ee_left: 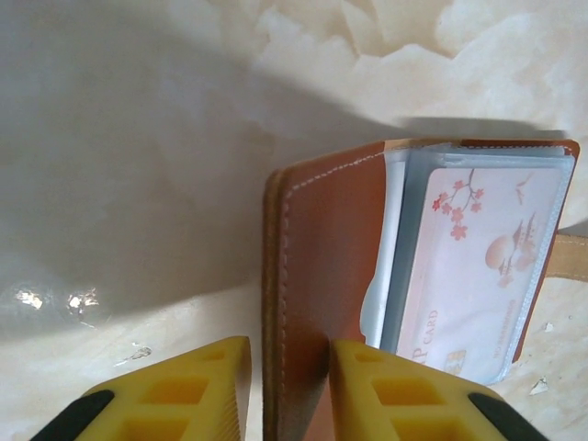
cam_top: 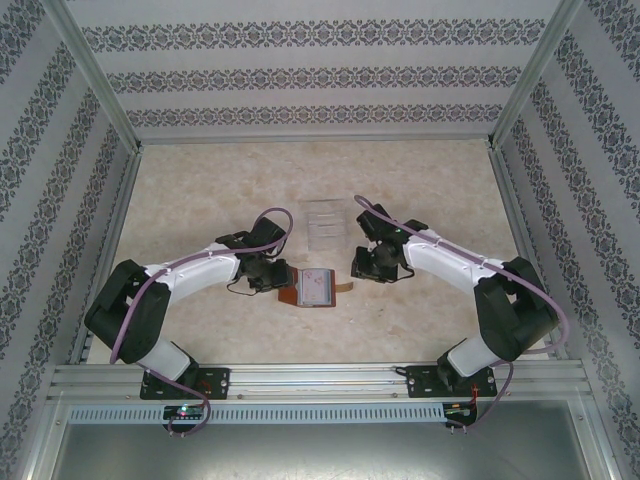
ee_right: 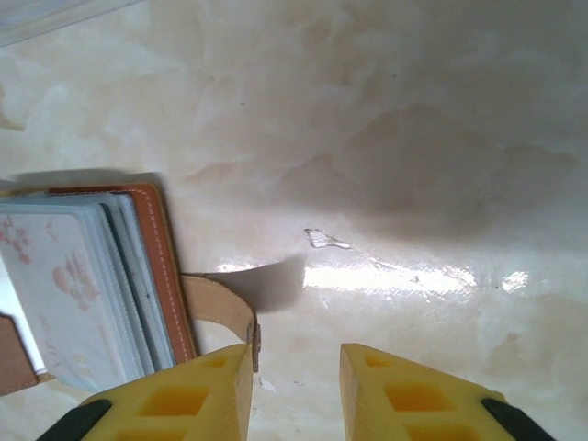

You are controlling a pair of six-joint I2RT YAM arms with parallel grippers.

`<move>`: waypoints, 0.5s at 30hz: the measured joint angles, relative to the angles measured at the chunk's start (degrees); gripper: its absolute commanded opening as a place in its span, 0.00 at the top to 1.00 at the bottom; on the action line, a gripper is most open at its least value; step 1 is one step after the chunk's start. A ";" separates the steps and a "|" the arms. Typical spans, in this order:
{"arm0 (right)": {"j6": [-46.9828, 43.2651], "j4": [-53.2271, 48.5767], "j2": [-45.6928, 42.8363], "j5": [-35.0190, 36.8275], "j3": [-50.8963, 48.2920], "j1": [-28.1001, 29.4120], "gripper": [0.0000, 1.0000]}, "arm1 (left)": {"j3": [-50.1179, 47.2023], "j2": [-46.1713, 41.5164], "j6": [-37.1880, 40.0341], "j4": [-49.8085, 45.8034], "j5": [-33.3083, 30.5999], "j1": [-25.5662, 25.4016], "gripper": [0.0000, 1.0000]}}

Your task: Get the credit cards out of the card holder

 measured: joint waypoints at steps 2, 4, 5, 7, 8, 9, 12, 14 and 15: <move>-0.57 -1.09 0.00 0.37 1.38 0.63 0.67 | -0.20 0.00 0.17 0.02 0.02 0.00 0.75; -0.92 -2.29 0.00 0.72 2.89 1.36 0.66 | -0.42 0.00 0.20 0.00 0.09 0.00 0.75; -0.94 -2.84 0.00 0.87 3.80 1.75 0.66 | -0.48 0.00 0.20 0.00 0.13 0.00 0.75; -0.92 -3.54 0.00 1.03 5.57 2.71 0.66 | -0.66 0.00 0.17 0.02 0.33 0.00 0.68; -0.90 -3.65 0.00 1.07 6.29 3.23 0.66 | -0.74 0.00 0.26 0.00 0.46 0.00 0.67; -0.85 -3.61 0.00 0.98 7.06 3.87 0.66 | -0.85 0.00 0.35 0.00 0.52 0.00 0.66; -0.42 -2.89 0.66 -0.39 8.96 6.03 0.66 | -0.94 -0.02 0.42 -0.31 0.61 0.00 0.63; -0.11 -1.92 2.21 -1.51 9.94 7.30 0.66 | -0.94 -0.13 0.63 -0.87 0.44 0.00 0.61; 0.15 -1.38 3.39 -1.99 10.32 7.87 0.66 | -0.94 -0.20 0.81 -1.31 0.42 0.00 0.60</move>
